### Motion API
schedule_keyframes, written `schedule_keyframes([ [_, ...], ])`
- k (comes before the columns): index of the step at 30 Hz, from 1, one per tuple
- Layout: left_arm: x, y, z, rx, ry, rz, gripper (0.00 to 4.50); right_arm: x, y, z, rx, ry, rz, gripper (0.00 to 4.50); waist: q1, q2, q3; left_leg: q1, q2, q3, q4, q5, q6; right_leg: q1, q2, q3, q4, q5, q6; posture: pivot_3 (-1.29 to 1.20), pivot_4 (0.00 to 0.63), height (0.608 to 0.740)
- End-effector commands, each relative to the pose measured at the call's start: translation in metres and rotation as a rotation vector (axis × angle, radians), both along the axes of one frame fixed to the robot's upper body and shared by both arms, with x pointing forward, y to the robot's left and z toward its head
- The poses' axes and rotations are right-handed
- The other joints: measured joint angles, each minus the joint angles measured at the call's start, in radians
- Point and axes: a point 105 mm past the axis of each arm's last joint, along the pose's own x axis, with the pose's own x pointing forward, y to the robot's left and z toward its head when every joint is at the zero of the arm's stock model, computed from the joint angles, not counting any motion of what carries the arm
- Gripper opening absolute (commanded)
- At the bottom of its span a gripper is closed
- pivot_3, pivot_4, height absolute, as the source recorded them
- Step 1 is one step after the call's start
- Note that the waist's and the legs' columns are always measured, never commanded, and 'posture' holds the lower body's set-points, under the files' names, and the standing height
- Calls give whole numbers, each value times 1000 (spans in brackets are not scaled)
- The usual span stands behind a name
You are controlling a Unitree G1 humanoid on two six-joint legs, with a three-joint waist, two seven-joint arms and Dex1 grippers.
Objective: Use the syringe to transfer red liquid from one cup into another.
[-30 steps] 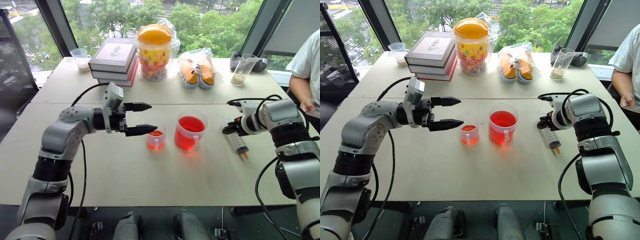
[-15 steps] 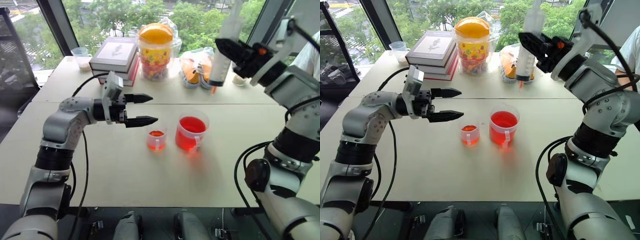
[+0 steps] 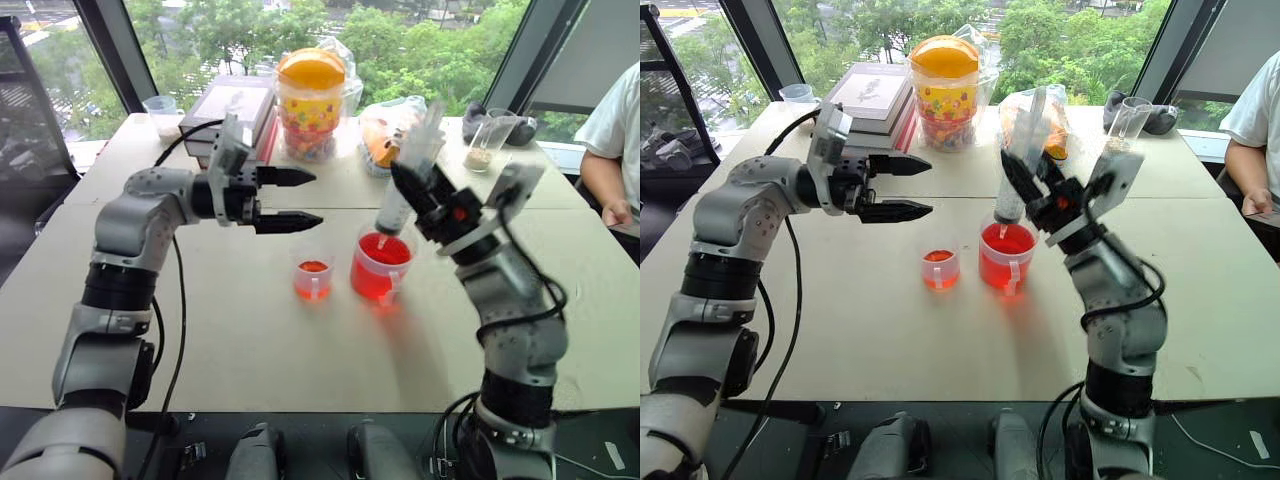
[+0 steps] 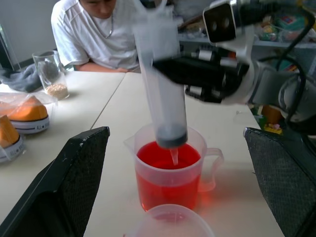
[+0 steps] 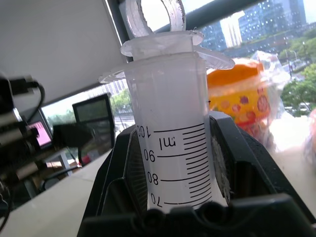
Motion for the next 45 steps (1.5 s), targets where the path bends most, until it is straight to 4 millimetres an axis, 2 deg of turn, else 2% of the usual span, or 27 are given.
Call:
schedule_keyframes([
  [1, -2, -8, 14, -5, -65, -40, 4500, -4, 1, 7, -14, -104, -41, 1406, 1, 0, 0, 0, 0, 0, 0, 0, 0, 0, 0, 0, 0, 0, 0, 0, 150, 740],
  [6, -1, -22, 22, -22, -88, -87, 4500, -2, -2, -9, -46, -91, -81, 1406, 5, 0, 0, 0, 0, 0, 0, 0, 0, 0, 0, 0, 0, 0, 0, 0, 150, 740],
  [11, -1, -39, 36, -78, -90, -140, 4500, -3, -1, -15, -59, -90, -90, 1406, 5, 0, 0, 0, 0, 0, 0, 0, 0, 0, 0, 0, 0, 0, 0, 0, 150, 740],
  [30, 0, -94, 17, -40, -37, -231, 4500, -5, 7, -10, -104, -119, -69, 1406, 5, 0, 0, 0, 0, -1, 0, 0, 0, 1, 0, 0, 0, 0, 0, 0, 150, 740],
  [33, -3, -99, 16, -37, -21, -272, 3664, -5, 9, -10, -113, -123, -67, 1406, 4, 0, 0, 0, 0, -1, 0, 0, 0, 1, 0, 0, -1, 0, 0, 0, 150, 740],
  [40, -4, -103, 16, -41, -7, -293, 253, -6, 11, -11, -127, -128, -62, 1406, 3, 0, 0, 1, 0, -2, 0, 0, 0, 1, 1, 0, 0, 0, 0, 0, 150, 740],
  [41, -3, -103, 18, -45, -16, -286, 28, -6, 12, -12, -126, -126, -60, 1406, 3, 0, 0, 0, 0, -2, 0, 0, 0, 1, 1, 0, -1, 0, 0, 0, 150, 740],
  [45, -1, -102, 27, -61, -55, -274, 28, -8, 14, -16, -134, -104, -40, 1406, 7, 0, 0, 0, 0, -1, 0, 0, 0, 1, 0, 0, -1, 0, 0, 0, 150, 740],
])
